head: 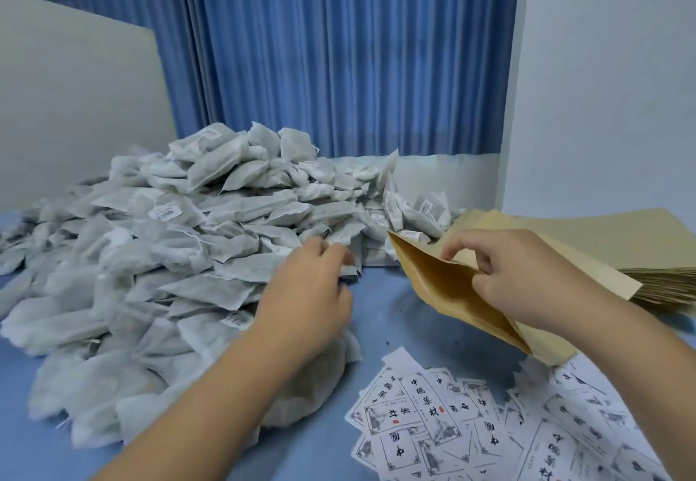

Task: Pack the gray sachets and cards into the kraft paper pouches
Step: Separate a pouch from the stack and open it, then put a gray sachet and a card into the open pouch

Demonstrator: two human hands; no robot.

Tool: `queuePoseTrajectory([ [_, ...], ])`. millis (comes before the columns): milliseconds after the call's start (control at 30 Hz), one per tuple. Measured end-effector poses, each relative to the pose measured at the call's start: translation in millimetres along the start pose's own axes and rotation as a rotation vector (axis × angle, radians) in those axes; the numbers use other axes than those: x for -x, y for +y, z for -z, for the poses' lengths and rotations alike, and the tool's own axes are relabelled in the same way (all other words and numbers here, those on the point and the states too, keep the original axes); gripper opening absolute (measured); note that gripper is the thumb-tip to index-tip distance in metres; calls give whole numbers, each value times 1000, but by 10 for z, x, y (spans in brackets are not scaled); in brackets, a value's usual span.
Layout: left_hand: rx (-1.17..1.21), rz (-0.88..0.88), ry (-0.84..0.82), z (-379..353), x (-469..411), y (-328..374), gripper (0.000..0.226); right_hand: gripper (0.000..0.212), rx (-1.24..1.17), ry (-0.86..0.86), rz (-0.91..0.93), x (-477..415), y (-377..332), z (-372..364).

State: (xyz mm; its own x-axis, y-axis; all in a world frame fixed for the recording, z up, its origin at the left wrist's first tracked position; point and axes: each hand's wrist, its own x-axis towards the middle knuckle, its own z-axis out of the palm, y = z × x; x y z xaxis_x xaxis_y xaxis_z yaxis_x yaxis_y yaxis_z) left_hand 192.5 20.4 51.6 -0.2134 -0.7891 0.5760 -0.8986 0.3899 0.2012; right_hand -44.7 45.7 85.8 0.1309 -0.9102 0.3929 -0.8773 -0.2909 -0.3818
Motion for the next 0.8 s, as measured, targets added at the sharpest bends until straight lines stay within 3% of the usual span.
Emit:
queuePoseTrajectory([
  [133,-491,-59,-103,221,-178,-249,46,49,18,0,-6,2,7,-20],
  [267,-795,-5,-324,288,-322,-420,47,50,15,2,-13,-5,24,-31],
  [333,-798,51,-414,274,-356,-484,40,50,18,-3,-10,-13,26,-33],
  [500,-695,5,-321,225,-400,-571,31,50,31,-20,-8,-15,42,-35],
  [633,-795,-212,-304,189,-402,-718,37,49,41,-36,-7,-25,43,-45],
  [800,-828,-146,-434,180,-581,-754,48,50,41,-44,-5,-23,51,-35],
])
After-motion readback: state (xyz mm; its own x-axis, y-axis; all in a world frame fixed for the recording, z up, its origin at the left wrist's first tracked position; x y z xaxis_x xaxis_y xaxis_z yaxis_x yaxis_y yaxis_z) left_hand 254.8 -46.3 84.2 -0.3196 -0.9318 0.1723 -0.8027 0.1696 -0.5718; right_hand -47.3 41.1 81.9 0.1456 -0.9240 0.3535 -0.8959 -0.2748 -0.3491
